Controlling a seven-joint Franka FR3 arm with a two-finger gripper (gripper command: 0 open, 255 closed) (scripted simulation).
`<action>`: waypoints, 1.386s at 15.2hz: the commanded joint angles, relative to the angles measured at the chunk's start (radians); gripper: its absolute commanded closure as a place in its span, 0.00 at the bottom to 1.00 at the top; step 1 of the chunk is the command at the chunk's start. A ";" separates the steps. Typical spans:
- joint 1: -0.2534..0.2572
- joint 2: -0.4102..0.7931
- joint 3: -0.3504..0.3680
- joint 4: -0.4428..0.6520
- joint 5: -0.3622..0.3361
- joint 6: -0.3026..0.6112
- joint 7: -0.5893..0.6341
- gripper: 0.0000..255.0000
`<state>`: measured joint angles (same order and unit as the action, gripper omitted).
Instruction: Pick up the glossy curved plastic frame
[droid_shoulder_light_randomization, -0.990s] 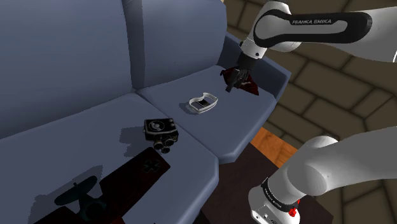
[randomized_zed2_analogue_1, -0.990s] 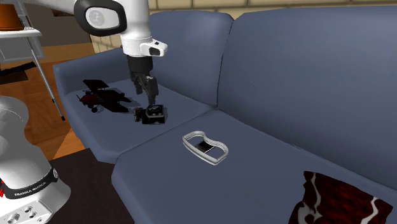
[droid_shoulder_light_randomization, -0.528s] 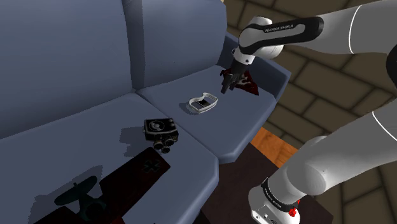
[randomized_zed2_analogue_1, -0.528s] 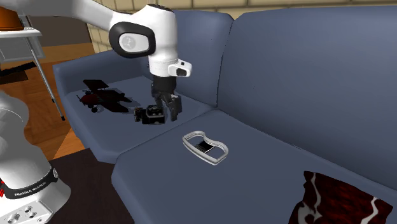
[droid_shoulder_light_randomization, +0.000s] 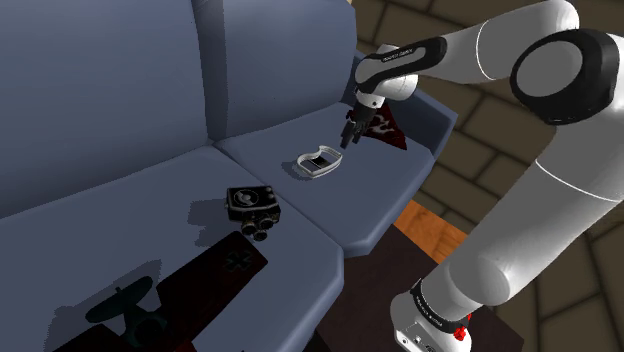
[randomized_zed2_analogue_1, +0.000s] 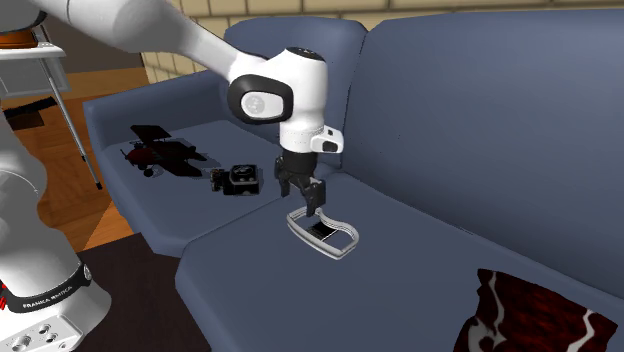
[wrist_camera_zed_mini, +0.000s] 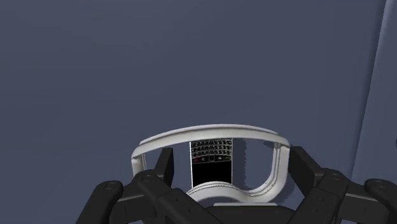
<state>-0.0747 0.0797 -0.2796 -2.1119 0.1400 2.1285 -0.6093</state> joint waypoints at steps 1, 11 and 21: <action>-0.013 0.078 -0.006 0.049 0.025 0.018 -0.038 0.00; -0.114 0.466 0.010 0.411 0.120 0.001 -0.166 0.00; -0.123 0.527 0.024 0.399 0.141 0.072 -0.183 1.00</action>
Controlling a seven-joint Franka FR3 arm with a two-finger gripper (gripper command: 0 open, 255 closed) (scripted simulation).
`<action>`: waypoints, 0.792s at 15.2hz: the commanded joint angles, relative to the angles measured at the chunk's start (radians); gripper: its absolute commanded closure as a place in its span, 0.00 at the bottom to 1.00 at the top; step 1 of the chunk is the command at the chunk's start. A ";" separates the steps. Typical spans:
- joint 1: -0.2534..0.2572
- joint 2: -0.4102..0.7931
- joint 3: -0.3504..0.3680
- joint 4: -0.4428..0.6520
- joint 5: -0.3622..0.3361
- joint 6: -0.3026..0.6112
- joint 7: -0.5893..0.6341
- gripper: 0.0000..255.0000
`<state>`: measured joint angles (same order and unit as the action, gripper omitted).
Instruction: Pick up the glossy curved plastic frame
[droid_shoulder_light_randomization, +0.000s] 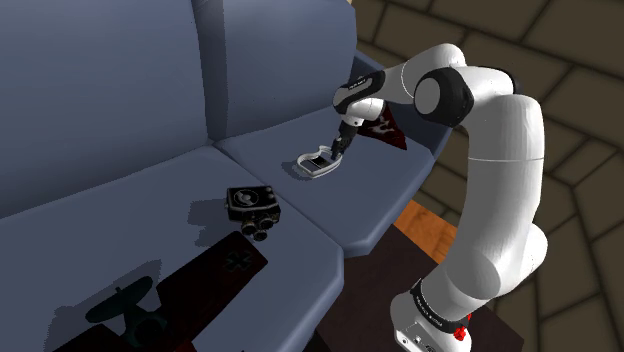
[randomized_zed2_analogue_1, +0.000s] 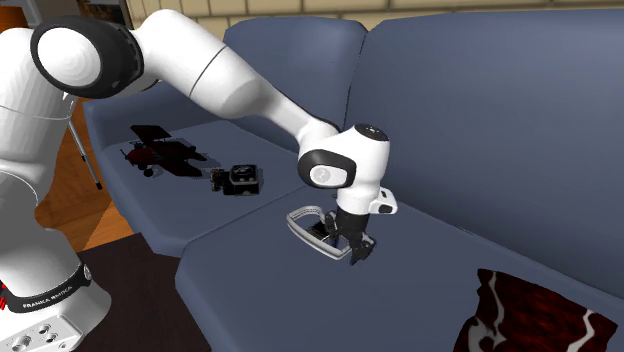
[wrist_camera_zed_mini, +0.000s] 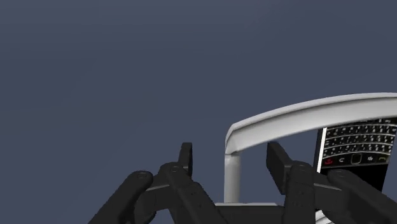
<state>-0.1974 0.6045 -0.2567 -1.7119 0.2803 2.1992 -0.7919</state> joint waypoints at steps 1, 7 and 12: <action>0.000 0.002 0.001 -0.001 0.001 0.002 -0.001 1.00; 0.003 -0.003 0.001 -0.007 0.000 0.002 0.001 1.00; 0.004 -0.023 -0.005 0.002 -0.008 -0.026 0.006 1.00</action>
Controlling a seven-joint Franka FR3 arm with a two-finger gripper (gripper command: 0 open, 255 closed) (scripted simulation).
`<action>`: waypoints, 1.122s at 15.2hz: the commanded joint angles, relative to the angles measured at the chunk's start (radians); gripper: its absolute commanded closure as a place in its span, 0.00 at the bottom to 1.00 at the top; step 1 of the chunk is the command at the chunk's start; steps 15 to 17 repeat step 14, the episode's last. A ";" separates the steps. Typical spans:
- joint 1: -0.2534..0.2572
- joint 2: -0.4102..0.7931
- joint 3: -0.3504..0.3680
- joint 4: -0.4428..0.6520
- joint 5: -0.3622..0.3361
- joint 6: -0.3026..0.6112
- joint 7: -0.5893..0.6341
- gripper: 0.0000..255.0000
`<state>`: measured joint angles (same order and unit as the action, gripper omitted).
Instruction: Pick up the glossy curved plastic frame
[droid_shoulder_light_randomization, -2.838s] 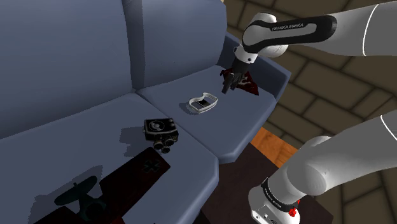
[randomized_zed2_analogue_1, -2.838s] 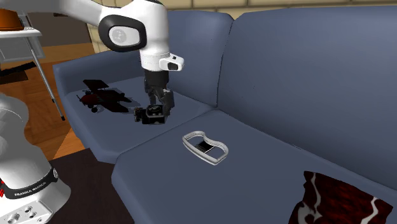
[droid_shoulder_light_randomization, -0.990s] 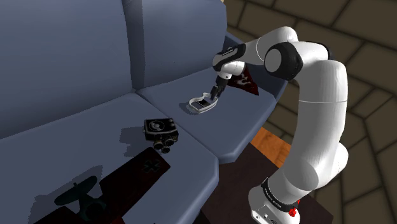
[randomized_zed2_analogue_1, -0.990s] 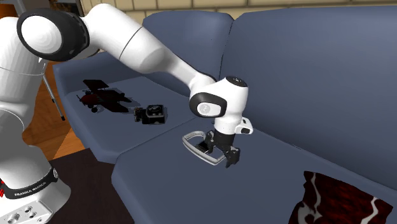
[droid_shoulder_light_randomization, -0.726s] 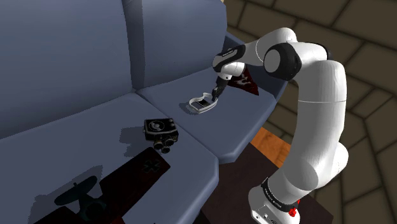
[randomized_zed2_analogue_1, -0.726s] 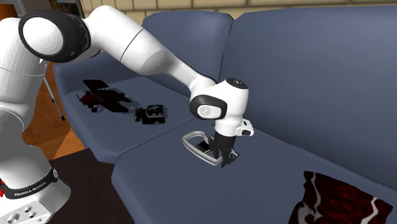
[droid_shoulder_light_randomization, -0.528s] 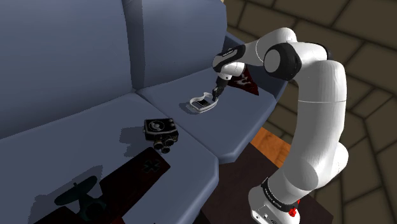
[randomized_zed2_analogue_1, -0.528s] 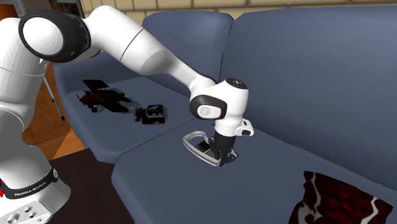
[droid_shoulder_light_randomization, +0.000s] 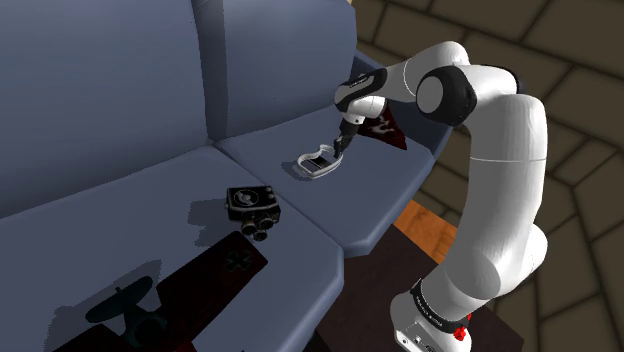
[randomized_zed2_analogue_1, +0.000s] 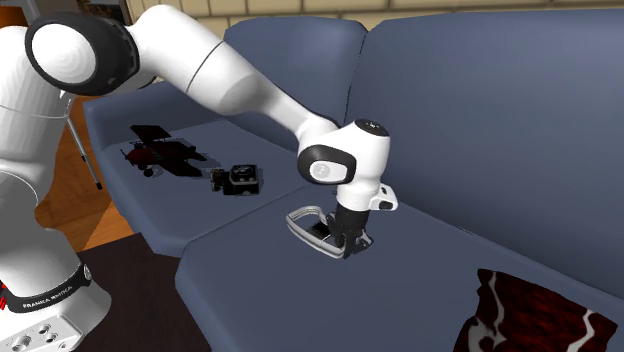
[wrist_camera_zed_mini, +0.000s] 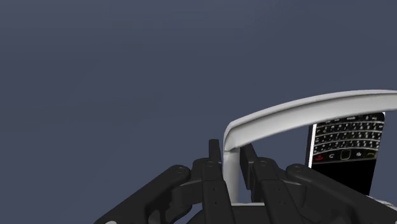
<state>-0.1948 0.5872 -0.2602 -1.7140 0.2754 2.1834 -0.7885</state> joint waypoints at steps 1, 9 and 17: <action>0.002 -0.014 -0.003 0.006 -0.006 -0.020 0.005 1.00; 0.010 -0.073 -0.016 0.026 -0.028 -0.097 0.023 1.00; 0.012 -0.094 -0.020 0.039 -0.036 -0.130 0.030 1.00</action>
